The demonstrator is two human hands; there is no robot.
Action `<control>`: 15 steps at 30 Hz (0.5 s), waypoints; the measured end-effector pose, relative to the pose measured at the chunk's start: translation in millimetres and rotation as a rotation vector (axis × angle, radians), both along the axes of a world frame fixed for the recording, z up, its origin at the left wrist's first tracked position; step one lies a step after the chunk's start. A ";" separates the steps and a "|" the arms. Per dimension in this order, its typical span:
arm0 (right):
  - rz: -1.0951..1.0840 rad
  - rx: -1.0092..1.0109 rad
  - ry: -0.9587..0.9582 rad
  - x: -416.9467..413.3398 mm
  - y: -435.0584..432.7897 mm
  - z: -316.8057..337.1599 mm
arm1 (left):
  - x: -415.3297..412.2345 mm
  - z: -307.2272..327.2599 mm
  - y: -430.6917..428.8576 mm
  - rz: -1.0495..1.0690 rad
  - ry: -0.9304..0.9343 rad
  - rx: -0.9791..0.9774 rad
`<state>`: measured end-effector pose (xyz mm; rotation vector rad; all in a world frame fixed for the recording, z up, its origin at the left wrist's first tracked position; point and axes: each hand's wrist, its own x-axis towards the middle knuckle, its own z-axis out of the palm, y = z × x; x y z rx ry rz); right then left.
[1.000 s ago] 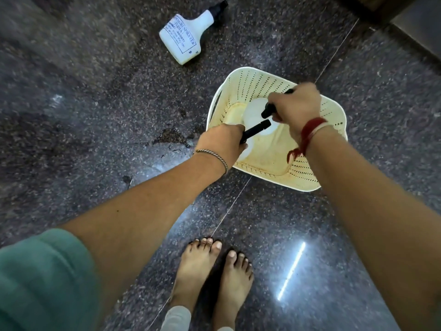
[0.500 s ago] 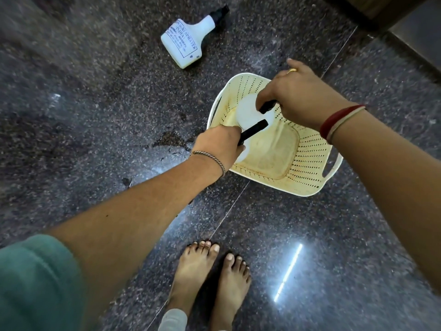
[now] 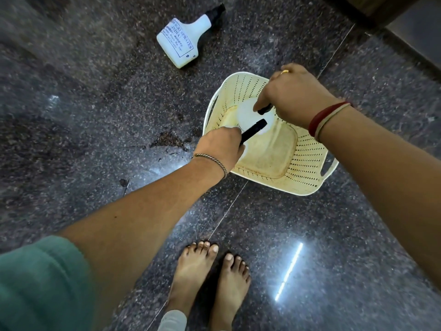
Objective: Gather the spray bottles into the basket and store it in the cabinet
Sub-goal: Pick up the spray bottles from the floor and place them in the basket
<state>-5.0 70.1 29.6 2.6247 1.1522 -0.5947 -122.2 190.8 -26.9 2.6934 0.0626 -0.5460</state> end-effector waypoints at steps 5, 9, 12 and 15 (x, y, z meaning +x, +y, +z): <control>-0.017 0.015 -0.064 -10.4 1.8 -10.9 | 0.7 -0.2 1.0 0.083 -0.010 0.032; -0.054 0.025 -0.078 -10.0 -1.3 -16.3 | -0.4 -3.7 -4.9 0.093 0.000 0.068; -0.044 0.033 -0.076 -10.0 -5.0 -18.0 | 0.7 -4.1 -5.2 0.092 -0.001 0.078; -0.003 0.045 -0.073 -13.4 -11.5 -20.1 | 1.3 -4.1 -1.2 0.078 0.025 0.074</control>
